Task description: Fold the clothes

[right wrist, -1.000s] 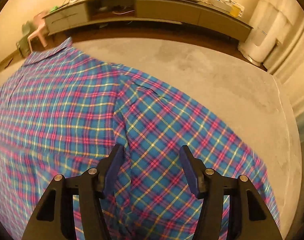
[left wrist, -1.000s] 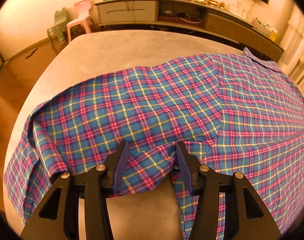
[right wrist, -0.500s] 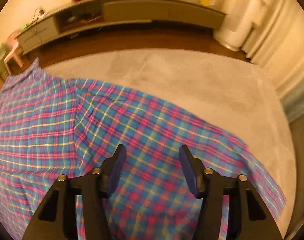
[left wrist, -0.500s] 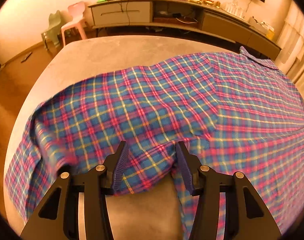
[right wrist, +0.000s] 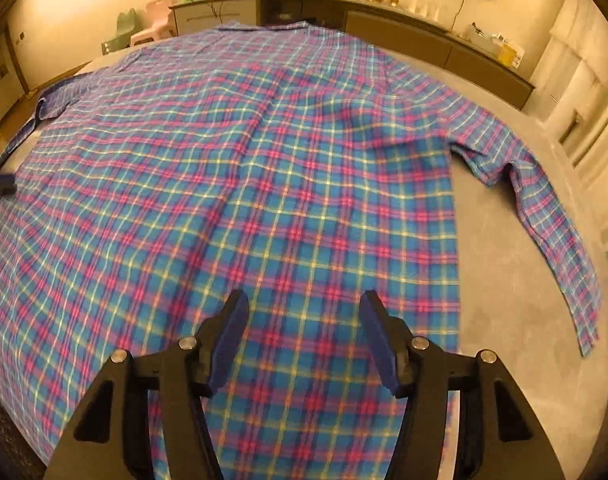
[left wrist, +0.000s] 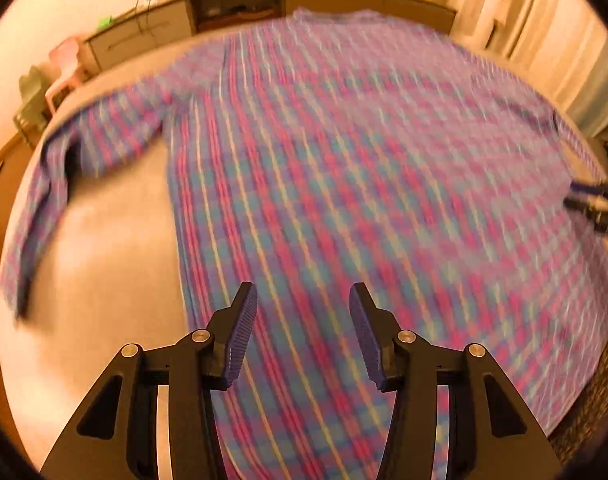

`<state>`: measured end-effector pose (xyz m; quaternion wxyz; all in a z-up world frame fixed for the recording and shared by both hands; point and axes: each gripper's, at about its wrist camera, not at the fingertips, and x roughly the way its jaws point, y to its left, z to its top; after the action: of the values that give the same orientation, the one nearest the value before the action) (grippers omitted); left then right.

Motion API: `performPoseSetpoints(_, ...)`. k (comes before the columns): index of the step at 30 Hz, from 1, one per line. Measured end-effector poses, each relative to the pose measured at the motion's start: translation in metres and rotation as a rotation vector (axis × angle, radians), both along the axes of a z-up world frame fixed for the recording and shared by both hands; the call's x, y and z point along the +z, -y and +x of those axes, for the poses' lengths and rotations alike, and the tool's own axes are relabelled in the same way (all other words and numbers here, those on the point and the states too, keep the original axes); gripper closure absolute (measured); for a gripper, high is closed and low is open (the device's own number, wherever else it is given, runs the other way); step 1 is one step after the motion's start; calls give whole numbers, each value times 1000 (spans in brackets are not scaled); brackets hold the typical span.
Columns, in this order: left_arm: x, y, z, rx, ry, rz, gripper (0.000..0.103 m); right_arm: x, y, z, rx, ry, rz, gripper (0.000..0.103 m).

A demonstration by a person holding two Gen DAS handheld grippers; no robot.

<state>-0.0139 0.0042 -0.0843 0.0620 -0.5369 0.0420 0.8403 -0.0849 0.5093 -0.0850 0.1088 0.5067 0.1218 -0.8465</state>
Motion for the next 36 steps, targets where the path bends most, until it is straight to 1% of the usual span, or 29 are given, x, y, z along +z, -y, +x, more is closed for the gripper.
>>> performPoseSetpoints(1,-4,-1,9,5,5,-8,51,0,-4,12,-15,3,-15,43)
performPoseSetpoints(3,-5,0,33,27,-14,-6,49,2,-15,34,-50,17,-61,42)
performPoseSetpoints(6,-6,4,60,75,-24,-3,48,4,-17,71,-48,27,-42,39)
performPoseSetpoints(8,-6,8,72,107,-31,-12,43,6,-16,92,-40,35,-42,35)
performPoseSetpoints(10,-8,12,80,130,-34,-11,43,21,-25,118,-38,37,-43,33)
performPoseSetpoints(11,-7,14,84,139,-36,-16,42,22,-26,131,-38,40,-43,32)
performPoseSetpoints(13,-7,18,87,157,-43,-38,39,40,-20,151,-32,43,-42,30)
performPoseSetpoints(16,-7,24,93,192,-54,-45,37,52,-21,179,-16,66,-41,24)
performPoseSetpoints(18,-5,25,98,225,-64,-52,37,58,-19,195,14,97,-68,24)
performPoseSetpoints(19,-3,26,101,238,-71,-52,39,62,-18,203,29,112,-82,24)
performPoseSetpoints(20,3,26,106,251,-85,-21,39,71,-26,207,22,100,-142,24)
performPoseSetpoints(21,8,25,109,257,-96,11,39,82,-39,207,-14,67,-196,24)
performPoseSetpoints(23,18,13,116,236,-120,79,39,99,-79,194,-155,1,-253,24)
performPoseSetpoints(25,23,-9,117,178,-126,93,39,104,-130,175,-374,-40,-291,24)
performPoseSetpoints(26,22,-25,115,140,-125,86,39,106,-156,166,-484,-60,-309,24)
performPoseSetpoints(27,19,-39,112,105,-118,81,39,104,-180,153,-564,-74,-307,24)
performPoseSetpoints(29,8,-69,105,33,-90,68,39,101,-203,137,-631,-93,-243,24)
performPoseSetpoints(30,1,-83,102,8,-70,38,39,98,-213,126,-659,-106,-207,24)
performPoseSetpoints(33,-15,-99,102,-19,-34,-32,38,92,-241,111,-753,-130,-153,24)
performPoseSetpoints(34,-11,-102,99,-17,-32,-23,37,89,-250,102,-777,-134,-151,24)
performPoseSetpoints(36,2,-108,92,-11,-31,9,37,86,-260,100,-802,-131,-129,24)
